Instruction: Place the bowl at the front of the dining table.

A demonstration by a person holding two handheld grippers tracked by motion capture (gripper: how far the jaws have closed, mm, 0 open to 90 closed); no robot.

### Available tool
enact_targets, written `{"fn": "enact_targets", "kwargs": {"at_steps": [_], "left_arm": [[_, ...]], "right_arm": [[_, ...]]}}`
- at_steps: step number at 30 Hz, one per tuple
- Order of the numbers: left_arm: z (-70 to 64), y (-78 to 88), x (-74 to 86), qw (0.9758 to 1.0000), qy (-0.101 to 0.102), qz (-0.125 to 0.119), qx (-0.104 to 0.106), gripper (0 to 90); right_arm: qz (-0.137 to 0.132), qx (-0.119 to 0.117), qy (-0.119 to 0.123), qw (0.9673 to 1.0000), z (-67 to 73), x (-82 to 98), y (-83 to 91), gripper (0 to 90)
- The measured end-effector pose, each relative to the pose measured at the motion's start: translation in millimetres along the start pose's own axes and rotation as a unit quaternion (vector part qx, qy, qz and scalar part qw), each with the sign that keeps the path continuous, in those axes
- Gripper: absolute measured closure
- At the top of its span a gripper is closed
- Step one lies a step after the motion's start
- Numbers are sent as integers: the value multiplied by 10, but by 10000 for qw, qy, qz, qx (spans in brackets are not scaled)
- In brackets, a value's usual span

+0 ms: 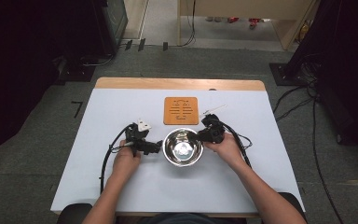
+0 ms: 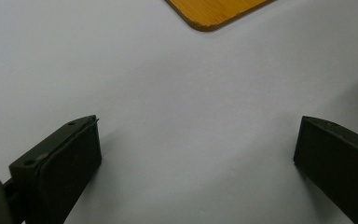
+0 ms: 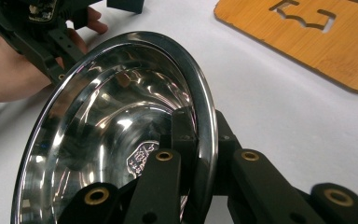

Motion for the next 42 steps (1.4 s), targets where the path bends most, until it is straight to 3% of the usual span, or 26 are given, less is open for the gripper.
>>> {"fn": "enact_targets", "kwargs": {"at_steps": [31, 42], "left_arm": [[0, 2, 4, 10000, -1, 14, 4, 4], [0, 3, 4, 10000, -2, 14, 2, 4]], "right_arm": [[-482, 320, -303, 9979, -210, -181, 25, 859], [-429, 474, -341, 9974, -214, -231, 28, 858]]}}
Point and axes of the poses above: each handheld gripper's, and its own axes: y roughly backward along the jaws, x roughly out of its underside, z roughly to its left, the point moved 9 cm from there along -y, roughly forward along the jaws, and after that the axes turned 5 degrees about -y, right-handed, at the moved point
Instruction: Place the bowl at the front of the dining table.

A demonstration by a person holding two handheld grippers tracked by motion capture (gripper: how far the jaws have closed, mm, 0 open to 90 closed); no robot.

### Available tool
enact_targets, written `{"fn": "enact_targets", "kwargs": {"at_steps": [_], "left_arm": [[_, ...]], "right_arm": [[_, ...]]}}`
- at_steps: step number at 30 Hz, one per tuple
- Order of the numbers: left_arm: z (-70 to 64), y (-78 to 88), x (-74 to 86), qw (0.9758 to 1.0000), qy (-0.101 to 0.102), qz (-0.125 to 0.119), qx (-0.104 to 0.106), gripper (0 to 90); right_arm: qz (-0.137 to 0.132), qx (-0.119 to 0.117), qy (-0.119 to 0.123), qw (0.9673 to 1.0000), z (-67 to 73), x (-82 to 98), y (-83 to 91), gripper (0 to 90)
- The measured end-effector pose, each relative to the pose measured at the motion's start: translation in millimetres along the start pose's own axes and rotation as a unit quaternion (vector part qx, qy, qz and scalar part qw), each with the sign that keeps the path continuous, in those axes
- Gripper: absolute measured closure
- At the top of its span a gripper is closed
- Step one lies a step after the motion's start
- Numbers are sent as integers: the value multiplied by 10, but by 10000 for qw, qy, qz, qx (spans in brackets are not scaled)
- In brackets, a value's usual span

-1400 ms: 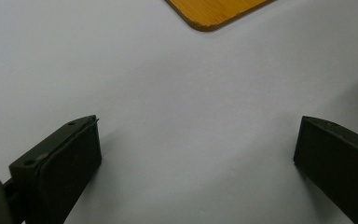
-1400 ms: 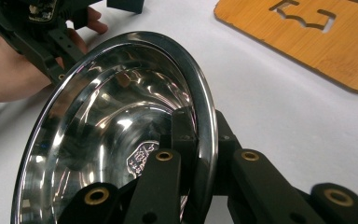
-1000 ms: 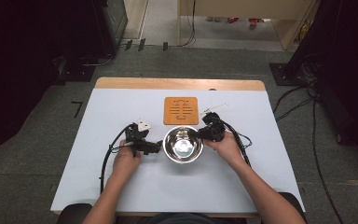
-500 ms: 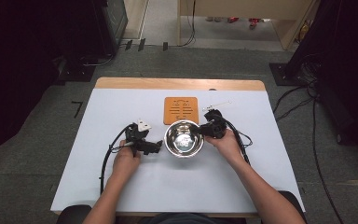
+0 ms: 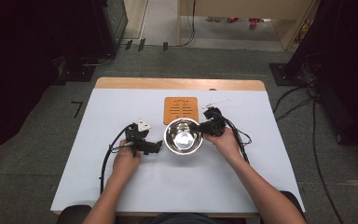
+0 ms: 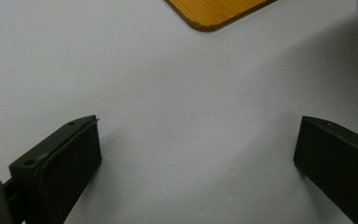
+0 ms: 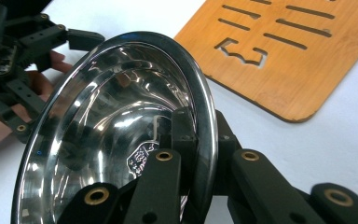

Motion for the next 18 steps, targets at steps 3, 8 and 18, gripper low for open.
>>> {"fn": "enact_targets", "kwargs": {"at_steps": [3, 8, 18], "left_arm": [[-2, -1, -1, 10000, 12, -6, -1, 4], [0, -1, -1, 10000, 2, -6, -1, 4], [-2, -1, -2, 10000, 14, -9, -1, 4]], "right_arm": [[32, 70, -15, 10000, -31, -8, 6, 858], [-11, 125, -113, 9999, -73, -42, 17, 858], [-126, 104, -157, 9997, -109, -96, 28, 859]]}}
Point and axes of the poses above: each handheld gripper's, and its own axes: y roughly backward along the jaws, x roughly out of its underside, z roughly to its left, the point moved 9 cm from there along -y, roughly forward along the jaws, and after that the axes turned 5 degrees about -y, right-handed, at the moved point
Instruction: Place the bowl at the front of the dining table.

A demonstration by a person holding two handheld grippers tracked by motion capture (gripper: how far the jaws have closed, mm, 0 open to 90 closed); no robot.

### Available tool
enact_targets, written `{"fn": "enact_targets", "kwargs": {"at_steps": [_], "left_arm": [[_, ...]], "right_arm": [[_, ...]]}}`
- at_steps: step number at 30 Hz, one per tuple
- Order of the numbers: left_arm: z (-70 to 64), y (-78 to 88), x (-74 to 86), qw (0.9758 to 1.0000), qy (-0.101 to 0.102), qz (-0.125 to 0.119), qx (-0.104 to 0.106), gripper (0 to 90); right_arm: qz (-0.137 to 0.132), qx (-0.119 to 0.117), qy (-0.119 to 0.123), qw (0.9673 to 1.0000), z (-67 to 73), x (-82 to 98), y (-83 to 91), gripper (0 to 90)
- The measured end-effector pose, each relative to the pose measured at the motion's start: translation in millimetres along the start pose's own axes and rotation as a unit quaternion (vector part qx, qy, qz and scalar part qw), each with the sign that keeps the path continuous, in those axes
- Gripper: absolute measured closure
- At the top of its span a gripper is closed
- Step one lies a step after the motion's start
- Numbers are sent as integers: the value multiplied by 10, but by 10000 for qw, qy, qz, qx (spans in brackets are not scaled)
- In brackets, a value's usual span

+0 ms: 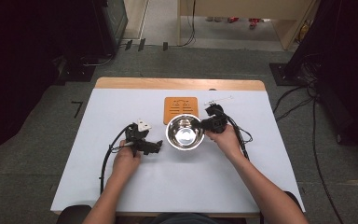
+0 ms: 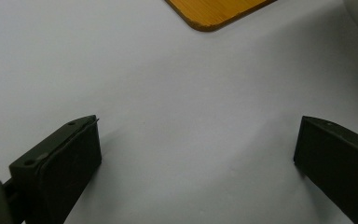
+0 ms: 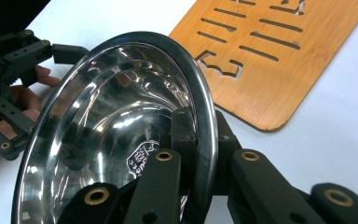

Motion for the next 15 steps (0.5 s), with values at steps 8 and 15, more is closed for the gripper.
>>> {"fn": "enact_targets", "kwargs": {"at_steps": [8, 15], "left_arm": [[2, 2, 3, 10000, -18, 15, 2, 4], [2, 3, 4, 10000, -19, 22, 6, 4]], "right_arm": [[87, 55, -61, 9999, -13, -59, -25, 858], [134, 67, -44, 9999, 9, -87, -62, 858]]}}
Point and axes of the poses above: each handheld gripper's, and its own axes: y roughly backward along the jaws, x roughly out of its underside, z roughly to its left, the point moved 9 cm from there along -y, roughly forward along the jaws, and after that the axes turned 5 degrees about -y, right-handed, at the moved point
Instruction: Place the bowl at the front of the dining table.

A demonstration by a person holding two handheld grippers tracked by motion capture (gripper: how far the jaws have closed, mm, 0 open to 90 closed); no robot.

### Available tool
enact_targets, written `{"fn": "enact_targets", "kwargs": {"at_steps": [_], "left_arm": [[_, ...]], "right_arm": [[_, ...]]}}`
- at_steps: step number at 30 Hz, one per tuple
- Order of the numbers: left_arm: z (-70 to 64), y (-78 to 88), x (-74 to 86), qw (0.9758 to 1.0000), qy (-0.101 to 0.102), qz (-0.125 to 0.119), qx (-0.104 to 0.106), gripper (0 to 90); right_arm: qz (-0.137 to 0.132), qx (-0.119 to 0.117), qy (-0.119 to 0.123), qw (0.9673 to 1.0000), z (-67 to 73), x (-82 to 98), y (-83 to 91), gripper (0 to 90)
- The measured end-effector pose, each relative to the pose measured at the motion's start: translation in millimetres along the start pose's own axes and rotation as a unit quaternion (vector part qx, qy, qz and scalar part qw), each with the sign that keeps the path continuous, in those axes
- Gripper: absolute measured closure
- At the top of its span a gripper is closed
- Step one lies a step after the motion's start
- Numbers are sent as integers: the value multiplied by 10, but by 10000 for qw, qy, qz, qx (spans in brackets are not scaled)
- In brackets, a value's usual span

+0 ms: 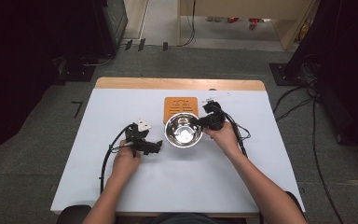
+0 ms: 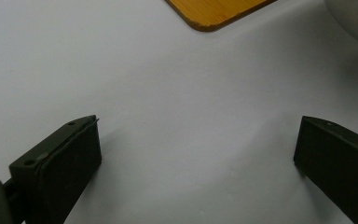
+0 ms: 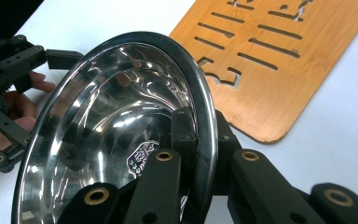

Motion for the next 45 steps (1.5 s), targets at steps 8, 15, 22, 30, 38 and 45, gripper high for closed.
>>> {"fn": "enact_targets", "kwargs": {"at_steps": [8, 15, 22, 30, 38, 45], "left_arm": [[0, -1, -1, 10000, 2, -5, -4, 4], [-1, -2, -2, 10000, 10, -13, -5, 4], [-1, -2, -2, 10000, 10, -14, -5, 4], [0, -1, -1, 10000, 1, -4, -3, 4], [0, -1, -1, 10000, 2, -4, -3, 4], [-2, -2, -2, 10000, 15, -16, -5, 4]], "right_arm": [[9, 45, 58, 10000, 6, -48, -34, 858], [-13, 35, 26, 10000, 13, -106, -64, 858], [-30, 13, -14, 10000, 12, -157, -76, 859], [-20, -8, -48, 10000, 4, -217, -104, 858], [-17, -29, -95, 9999, -7, -255, -134, 858], [-73, -65, -144, 9998, -30, -306, -169, 858]]}}
Point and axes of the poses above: each handheld gripper's, and its own axes: y roughly backward along the jaws, x roughly out of its underside, z roughly to its left, the point moved 9 cm from there along -y, roughly forward along the jaws, and after that the axes turned 5 degrees about -y, right-handed, at the moved point
